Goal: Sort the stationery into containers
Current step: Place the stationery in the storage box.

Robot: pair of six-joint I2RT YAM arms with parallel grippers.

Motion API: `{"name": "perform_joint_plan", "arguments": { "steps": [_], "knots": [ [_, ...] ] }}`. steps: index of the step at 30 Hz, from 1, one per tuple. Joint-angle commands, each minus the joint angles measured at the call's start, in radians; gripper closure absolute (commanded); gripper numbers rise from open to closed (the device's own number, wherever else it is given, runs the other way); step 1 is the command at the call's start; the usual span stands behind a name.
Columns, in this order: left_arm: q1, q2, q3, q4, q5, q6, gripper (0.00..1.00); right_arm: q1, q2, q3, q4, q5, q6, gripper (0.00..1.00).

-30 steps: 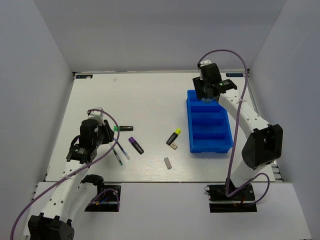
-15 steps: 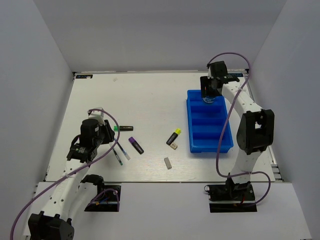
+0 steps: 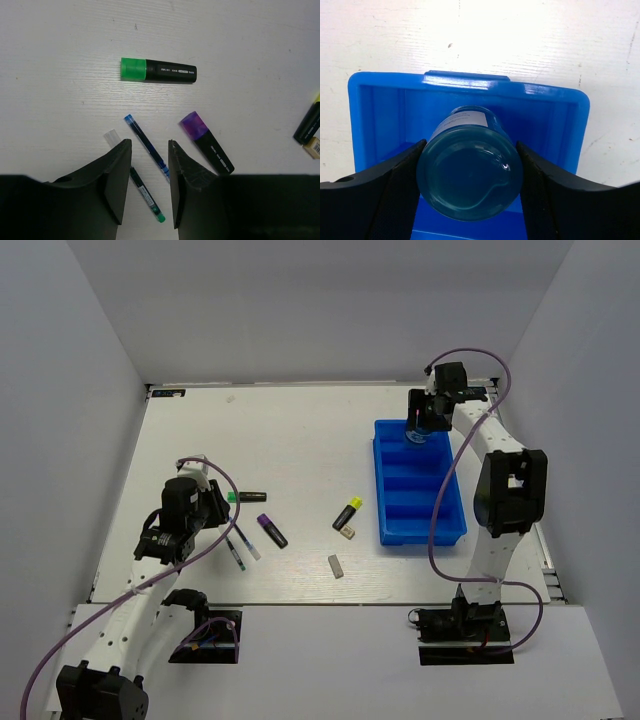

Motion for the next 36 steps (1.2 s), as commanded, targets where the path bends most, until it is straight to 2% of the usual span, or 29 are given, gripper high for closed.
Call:
{"name": "perform_joint_plan", "arguments": {
  "steps": [1, 11, 20, 23, 24, 25, 30, 31, 33, 36],
  "knots": [
    [0.005, -0.001, 0.000, 0.004, 0.011, 0.004, 0.54, -0.014, 0.006, 0.045, 0.081, -0.053, 0.017, 1.00],
    [0.005, 0.010, 0.005, 0.007, 0.013, 0.006, 0.54, -0.034, 0.026, 0.012, 0.090, -0.078, -0.003, 1.00],
    [0.007, 0.016, 0.002, 0.007, 0.013, 0.008, 0.53, -0.034, 0.043, 0.028, 0.026, -0.078, -0.048, 1.00],
    [0.007, 0.024, 0.002, 0.007, 0.014, 0.006, 0.46, -0.034, 0.064, 0.066, -0.019, -0.090, -0.058, 0.81],
    [0.005, 0.029, 0.002, 0.007, 0.014, 0.006, 0.43, -0.034, 0.073, 0.080, -0.036, -0.101, -0.072, 0.70],
    [0.007, 0.032, 0.002, 0.010, 0.014, 0.004, 0.37, -0.034, 0.078, 0.086, -0.042, -0.102, -0.072, 0.65],
    [0.007, 0.061, 0.003, 0.019, 0.042, -0.009, 0.33, -0.036, 0.087, 0.126, -0.093, -0.133, -0.084, 0.35],
    [0.007, 0.065, 0.002, 0.022, 0.048, -0.017, 0.30, -0.033, 0.083, 0.126, -0.099, -0.136, -0.081, 0.24],
    [0.007, 0.097, 0.008, 0.027, 0.079, -0.028, 0.28, -0.036, 0.060, 0.127, -0.108, -0.151, -0.113, 0.16],
    [0.005, 0.131, 0.041, 0.016, 0.115, -0.064, 0.22, -0.034, 0.028, 0.127, -0.123, -0.165, -0.130, 0.10]
  ]
}}
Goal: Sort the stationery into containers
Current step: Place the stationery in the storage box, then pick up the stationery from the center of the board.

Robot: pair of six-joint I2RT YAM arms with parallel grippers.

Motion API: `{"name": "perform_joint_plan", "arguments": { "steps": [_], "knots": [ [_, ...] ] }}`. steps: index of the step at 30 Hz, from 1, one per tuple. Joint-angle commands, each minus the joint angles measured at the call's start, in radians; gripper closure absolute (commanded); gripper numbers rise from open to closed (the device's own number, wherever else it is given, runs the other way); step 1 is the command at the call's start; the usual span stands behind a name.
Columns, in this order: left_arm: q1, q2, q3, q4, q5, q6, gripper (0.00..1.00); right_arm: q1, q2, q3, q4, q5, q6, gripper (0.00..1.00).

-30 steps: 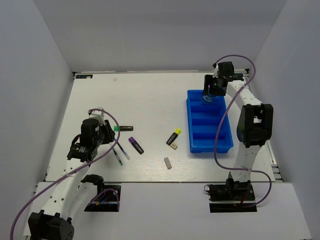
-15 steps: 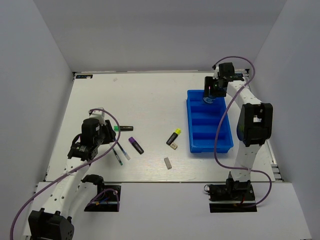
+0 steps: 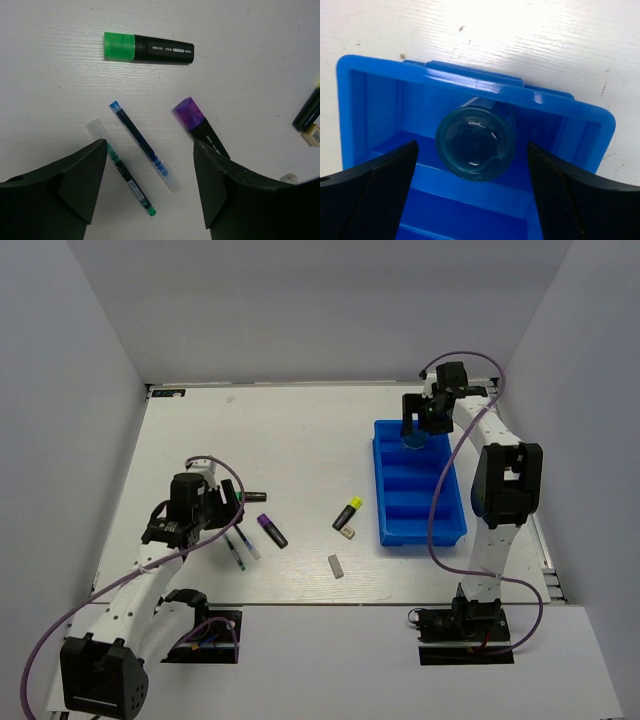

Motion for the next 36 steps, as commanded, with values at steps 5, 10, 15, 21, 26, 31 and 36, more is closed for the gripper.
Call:
{"name": "perform_joint_plan", "arguments": {
  "steps": [5, 10, 15, 21, 26, 31, 36],
  "knots": [
    [0.004, 0.110, 0.121, -0.034, 0.072, -0.119, 0.20, -0.003, -0.115, 0.035, -0.067, -0.050, -0.048, 0.15],
    [-0.007, 0.210, 0.201, -0.094, -0.034, -0.312, 0.90, 0.001, -0.341, -0.171, 0.011, -0.083, -0.076, 1.00],
    [-0.012, 0.392, 0.336, -0.211, -0.108, -0.628, 0.67, 0.000, -0.611, -0.503, 0.188, -0.259, -0.089, 0.13],
    [-0.064, 0.615, 0.475, -0.330, -0.227, -0.961, 0.34, -0.005, -0.808, -0.639, 0.207, -0.313, -0.065, 0.71],
    [-0.096, 0.728, 0.534, -0.366, -0.298, -1.119, 0.33, -0.008, -0.882, -0.753, 0.261, -0.273, -0.042, 0.69],
    [-0.108, 0.845, 0.594, -0.383, -0.319, -1.210, 0.33, -0.017, -0.880, -0.771, 0.258, -0.279, -0.025, 0.68],
    [-0.099, 0.926, 0.609, -0.360, -0.341, -1.230, 0.33, -0.026, -0.891, -0.784, 0.258, -0.296, -0.022, 0.68]
  ]
}}
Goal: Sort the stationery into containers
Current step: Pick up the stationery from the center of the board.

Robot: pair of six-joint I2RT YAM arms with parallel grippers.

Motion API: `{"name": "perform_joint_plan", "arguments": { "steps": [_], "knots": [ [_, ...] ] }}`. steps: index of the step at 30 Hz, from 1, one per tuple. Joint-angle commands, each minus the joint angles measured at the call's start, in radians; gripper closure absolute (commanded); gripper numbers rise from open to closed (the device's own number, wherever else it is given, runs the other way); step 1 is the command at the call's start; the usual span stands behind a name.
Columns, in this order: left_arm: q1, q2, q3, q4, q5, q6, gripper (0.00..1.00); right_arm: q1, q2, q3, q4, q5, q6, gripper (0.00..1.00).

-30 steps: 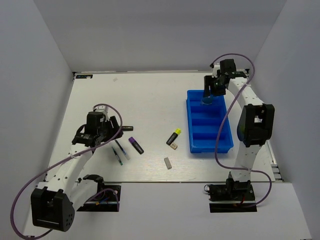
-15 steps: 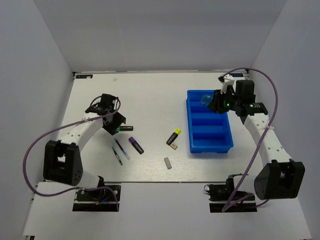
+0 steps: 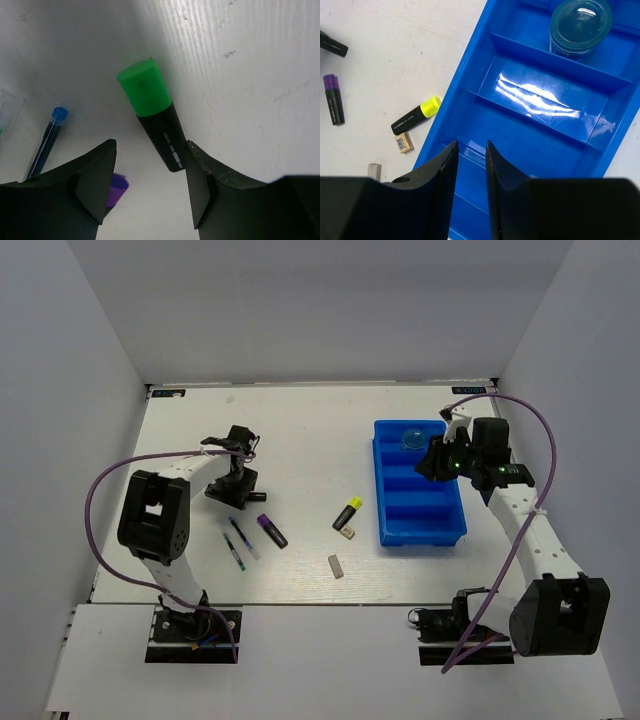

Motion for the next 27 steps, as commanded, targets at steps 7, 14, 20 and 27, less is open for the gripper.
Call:
{"name": "perform_joint_plan", "arguments": {
  "steps": [7, 14, 20, 27],
  "knots": [
    [0.012, 0.099, 0.065, -0.014, -0.076, -0.072, 0.34, -0.031, -0.022, -0.019, 0.034, -0.056, 0.023, 0.68],
    [0.012, 0.129, 0.036, -0.008, -0.063, -0.093, 0.59, -0.060, -0.030, -0.022, 0.034, -0.097, 0.032, 0.68],
    [0.018, 0.084, -0.039, 0.047, -0.030, -0.053, 0.89, -0.098, -0.040, -0.032, 0.033, -0.122, 0.072, 0.68],
    [-0.043, 0.034, 0.190, 0.066, 0.000, 0.380, 1.00, -0.112, -0.053, -0.056, -0.009, -0.159, 0.000, 0.54]
  ]
}}
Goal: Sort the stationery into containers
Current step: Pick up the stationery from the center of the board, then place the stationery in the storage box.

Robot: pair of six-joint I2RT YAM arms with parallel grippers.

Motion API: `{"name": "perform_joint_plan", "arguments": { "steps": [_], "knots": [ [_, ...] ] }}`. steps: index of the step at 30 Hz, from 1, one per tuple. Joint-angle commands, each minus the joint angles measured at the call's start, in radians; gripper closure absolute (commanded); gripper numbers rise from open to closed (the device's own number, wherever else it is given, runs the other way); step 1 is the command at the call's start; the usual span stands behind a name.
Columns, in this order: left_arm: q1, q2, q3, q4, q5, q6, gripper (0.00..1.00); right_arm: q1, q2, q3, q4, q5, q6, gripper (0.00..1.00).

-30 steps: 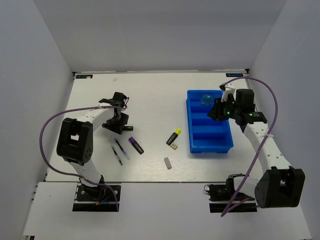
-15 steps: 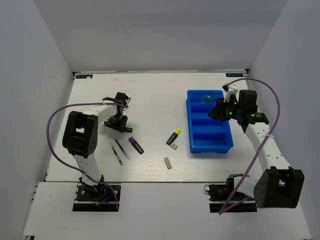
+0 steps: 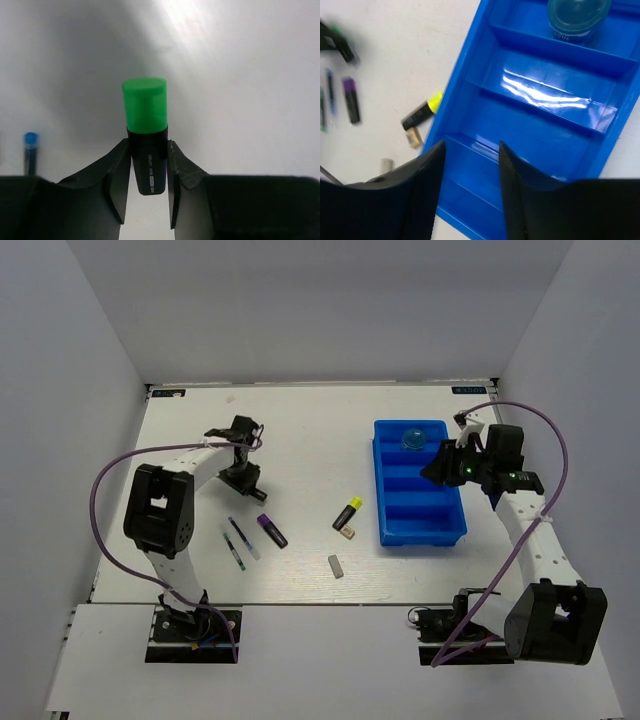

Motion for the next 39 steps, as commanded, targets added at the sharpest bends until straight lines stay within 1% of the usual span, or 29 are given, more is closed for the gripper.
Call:
{"name": "perform_joint_plan", "arguments": {
  "steps": [1, 2, 3, 4, 5, 6, 7, 8, 9, 10, 11, 12, 13, 14, 16, 18, 19, 20, 21, 23, 24, 25, 27, 30, 33, 36, 37, 39],
  "knots": [
    [-0.058, -0.061, 0.167, 0.046, 0.008, 0.291, 1.00, -0.009, -0.019, -0.017, -0.006, -0.040, -0.029, 0.74],
    [-0.111, -0.072, 0.181, 0.078, 0.026, 0.371, 1.00, -0.011, -0.032, -0.026, 0.006, -0.008, -0.025, 0.96],
    [-0.130, -0.101, 0.193, 0.132, 0.043, 0.400, 1.00, -0.014, -0.035, -0.032, 0.014, 0.006, -0.016, 1.00],
    [-0.145, -0.107, 0.198, 0.153, 0.076, 0.426, 1.00, -0.017, -0.041, -0.035, 0.024, 0.021, -0.006, 1.00],
    [-0.194, -0.113, 0.201, 0.252, 0.128, 0.512, 1.00, -0.020, -0.045, -0.040, 0.040, 0.076, 0.004, 1.00],
    [-0.211, -0.116, 0.203, 0.282, 0.193, 0.541, 1.00, -0.020, -0.047, -0.038, 0.043, 0.096, 0.004, 1.00],
    [-0.255, -0.107, 0.222, 0.311, 0.228, 0.593, 1.00, -0.023, -0.046, -0.040, 0.051, 0.160, 0.053, 1.00],
    [-0.267, -0.098, 0.232, 0.340, 0.259, 0.670, 1.00, -0.024, -0.046, -0.040, 0.054, 0.176, 0.056, 1.00],
    [-0.276, -0.074, 0.242, 0.447, 0.449, 0.708, 1.00, -0.028, -0.044, -0.041, 0.058, 0.190, 0.061, 1.00],
    [-0.317, -0.038, 0.276, 0.480, 0.492, 0.757, 1.00, -0.031, -0.044, -0.041, 0.058, 0.219, 0.070, 1.00],
    [-0.329, -0.003, 0.296, 0.527, 0.532, 0.782, 1.00, -0.034, -0.046, -0.047, 0.063, 0.222, 0.070, 1.00],
    [-0.343, 0.017, 0.320, 0.540, 0.605, 0.828, 1.00, -0.040, -0.052, -0.051, 0.069, 0.227, 0.069, 1.00],
    [-0.384, 0.052, 0.375, 0.546, 0.620, 0.876, 1.00, -0.044, -0.047, -0.052, 0.071, 0.232, 0.069, 1.00],
    [-0.397, 0.089, 0.428, 0.545, 0.639, 0.897, 1.00, -0.050, -0.052, -0.060, 0.078, 0.229, 0.070, 1.00],
    [-0.443, 0.152, 0.514, 0.536, 0.653, 0.977, 1.00, -0.063, -0.053, -0.063, 0.078, 0.227, 0.070, 1.00],
    [-0.469, 0.181, 0.613, 0.537, 0.687, 1.043, 1.00, -0.069, -0.049, -0.064, 0.078, 0.218, 0.070, 1.00],
    [-0.481, 0.234, 0.642, 0.532, 0.701, 1.060, 1.00, -0.074, -0.047, -0.064, 0.083, 0.212, 0.070, 1.00],
    [-0.487, 0.252, 0.707, 0.529, 0.710, 1.077, 1.00, -0.077, -0.046, -0.066, 0.083, 0.212, 0.070, 1.00],
    [-0.501, 0.264, 0.713, 0.551, 0.712, 1.133, 1.00, -0.078, -0.046, -0.066, 0.081, 0.206, 0.073, 1.00],
    [-0.515, 0.301, 0.704, 0.580, 0.710, 1.166, 1.00, -0.087, -0.049, -0.067, 0.086, 0.198, 0.075, 1.00],
    [-0.524, 0.312, 0.695, 0.651, 0.704, 1.221, 1.00, -0.090, -0.049, -0.071, 0.086, 0.195, 0.073, 1.00],
    [-0.532, 0.316, 0.692, 0.666, 0.707, 1.236, 1.00, -0.095, -0.050, -0.072, 0.083, 0.189, 0.076, 1.00],
    [-0.535, 0.342, 0.689, 0.710, 0.710, 1.334, 1.00, -0.100, -0.052, -0.074, 0.087, 0.178, 0.080, 1.00],
    [-0.540, 0.379, 0.704, 0.741, 0.701, 1.396, 1.00, -0.113, -0.053, -0.077, 0.089, 0.161, 0.084, 1.00],
    [-0.541, 0.396, 0.677, 0.798, 0.692, 1.442, 1.00, -0.123, -0.056, -0.080, 0.091, 0.153, 0.107, 1.00],
    [-0.553, 0.416, 0.663, 0.848, 0.654, 1.503, 1.00, -0.135, -0.056, -0.083, 0.092, 0.134, 0.093, 1.00],
    [-0.558, 0.430, 0.666, 0.851, 0.617, 1.516, 1.00, -0.139, -0.056, -0.083, 0.092, 0.130, 0.092, 1.00],
    [-0.560, 0.453, 0.673, 0.859, 0.612, 1.533, 1.00, -0.149, -0.055, -0.083, 0.091, 0.115, 0.098, 1.00]
  ]
}}
